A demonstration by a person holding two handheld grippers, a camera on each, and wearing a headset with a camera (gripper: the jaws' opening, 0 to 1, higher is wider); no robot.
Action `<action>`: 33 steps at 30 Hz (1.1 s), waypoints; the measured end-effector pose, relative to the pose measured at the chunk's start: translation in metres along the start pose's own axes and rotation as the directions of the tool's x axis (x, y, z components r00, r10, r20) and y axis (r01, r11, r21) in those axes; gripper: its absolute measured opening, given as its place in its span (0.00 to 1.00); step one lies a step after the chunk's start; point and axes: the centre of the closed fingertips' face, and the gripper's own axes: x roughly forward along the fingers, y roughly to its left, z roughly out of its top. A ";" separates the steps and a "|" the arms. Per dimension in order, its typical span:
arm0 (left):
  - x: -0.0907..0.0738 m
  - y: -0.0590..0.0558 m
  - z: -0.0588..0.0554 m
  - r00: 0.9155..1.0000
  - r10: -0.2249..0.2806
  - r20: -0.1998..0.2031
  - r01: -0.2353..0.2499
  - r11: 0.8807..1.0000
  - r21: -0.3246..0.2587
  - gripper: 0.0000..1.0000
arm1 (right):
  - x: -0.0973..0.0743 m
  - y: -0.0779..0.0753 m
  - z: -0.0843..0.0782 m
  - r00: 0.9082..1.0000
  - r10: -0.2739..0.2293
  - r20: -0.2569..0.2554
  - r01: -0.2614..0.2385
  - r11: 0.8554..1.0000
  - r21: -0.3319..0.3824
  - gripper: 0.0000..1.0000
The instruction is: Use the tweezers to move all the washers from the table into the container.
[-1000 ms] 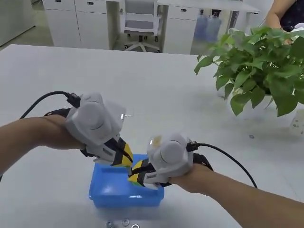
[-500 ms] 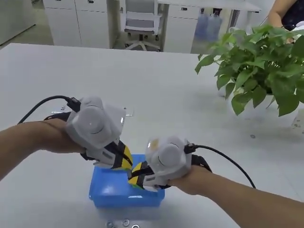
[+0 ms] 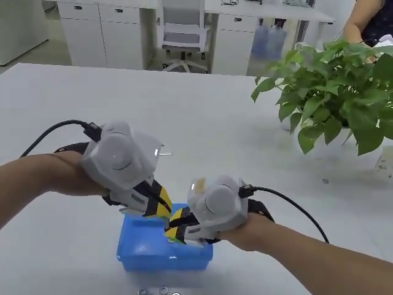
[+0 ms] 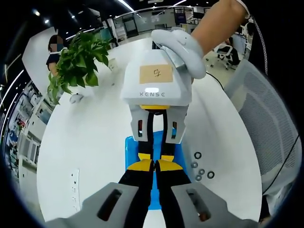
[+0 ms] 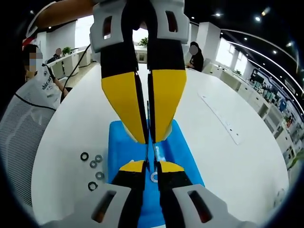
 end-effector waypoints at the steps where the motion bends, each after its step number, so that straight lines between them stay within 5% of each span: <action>1: -0.001 0.000 0.001 1.000 0.001 0.000 -0.001 1.000 0.000 0.06 | -0.001 0.001 0.001 1.000 -0.001 0.002 0.001 1.000 -0.003 0.11; 21: -0.036 -0.028 0.033 1.000 0.024 -0.007 -0.024 1.000 0.002 0.06 | -0.035 0.024 0.033 0.998 -0.028 0.052 0.032 0.998 -0.061 0.11; 33: -0.044 -0.050 0.040 0.999 0.020 -0.034 -0.020 1.000 0.017 0.06 | -0.042 0.047 0.040 0.995 -0.035 0.088 0.041 0.996 -0.074 0.11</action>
